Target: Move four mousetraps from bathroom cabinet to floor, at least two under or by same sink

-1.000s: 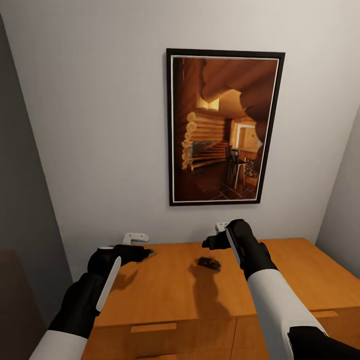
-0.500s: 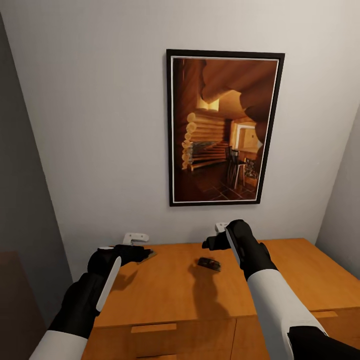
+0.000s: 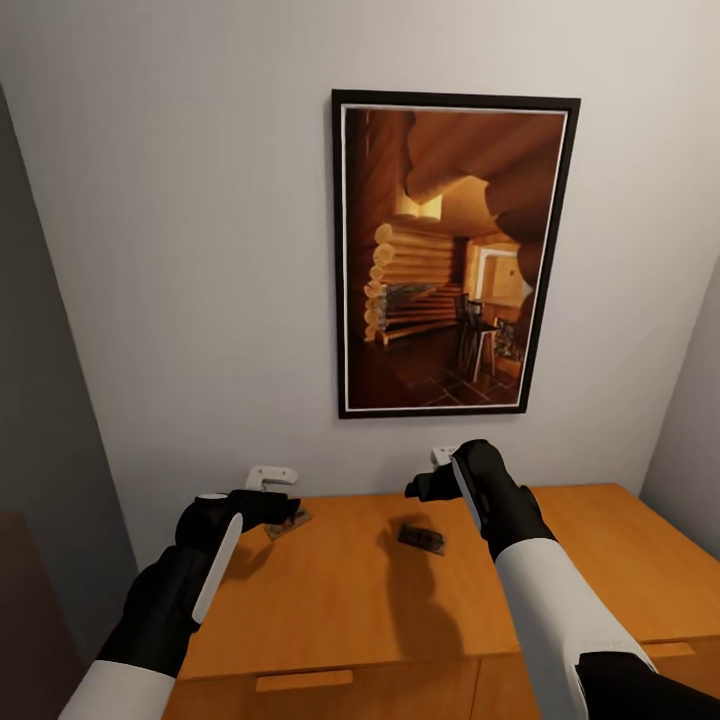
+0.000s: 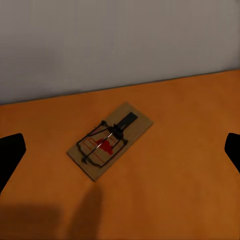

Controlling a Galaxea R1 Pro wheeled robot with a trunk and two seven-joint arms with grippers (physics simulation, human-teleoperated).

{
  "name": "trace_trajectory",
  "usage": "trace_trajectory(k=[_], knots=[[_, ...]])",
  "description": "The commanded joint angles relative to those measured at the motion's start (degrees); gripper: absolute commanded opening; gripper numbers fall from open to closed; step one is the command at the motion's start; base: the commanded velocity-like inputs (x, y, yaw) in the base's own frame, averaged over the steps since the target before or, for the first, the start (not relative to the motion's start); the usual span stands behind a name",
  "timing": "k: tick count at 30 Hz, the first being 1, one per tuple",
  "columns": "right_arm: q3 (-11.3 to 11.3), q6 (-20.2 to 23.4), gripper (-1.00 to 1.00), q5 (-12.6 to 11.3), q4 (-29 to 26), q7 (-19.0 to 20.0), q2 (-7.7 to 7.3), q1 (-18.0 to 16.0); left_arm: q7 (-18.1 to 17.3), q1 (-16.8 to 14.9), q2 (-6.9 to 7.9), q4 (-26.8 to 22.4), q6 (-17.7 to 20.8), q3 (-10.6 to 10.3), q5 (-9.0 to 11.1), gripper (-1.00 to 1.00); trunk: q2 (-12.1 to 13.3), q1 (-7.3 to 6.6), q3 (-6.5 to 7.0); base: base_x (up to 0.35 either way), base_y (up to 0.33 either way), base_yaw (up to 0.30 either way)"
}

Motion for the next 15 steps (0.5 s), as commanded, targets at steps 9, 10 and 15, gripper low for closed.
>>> trace_trajectory(k=[9, 10, 15], knots=[[-0.2, 0.2, 1.00, 0.4, 0.4, 0.5, 0.06, 0.0, 0.0, -0.1, 0.02, 0.0, 0.3, 0.0, 0.3, 1.00, -0.1, 0.02, -0.09, 0.028, 0.000, 0.000], [-0.2, 0.2, 1.00, 0.4, 0.5, 0.5, 0.06, 0.0, 0.0, -0.1, 0.03, 0.0, 0.3, 0.0, 0.3, 1.00, -0.1, 0.02, -0.09, 0.008, 0.000, 0.000], [-0.3, 0.2, 1.00, 0.3, 1.5, 0.6, 0.02, 0.0, 0.0, 0.0, 0.06, 0.0, 0.3, 0.1, 0.3, 1.00, -0.1, 0.02, -0.09, 0.004, 0.000, 0.000]])
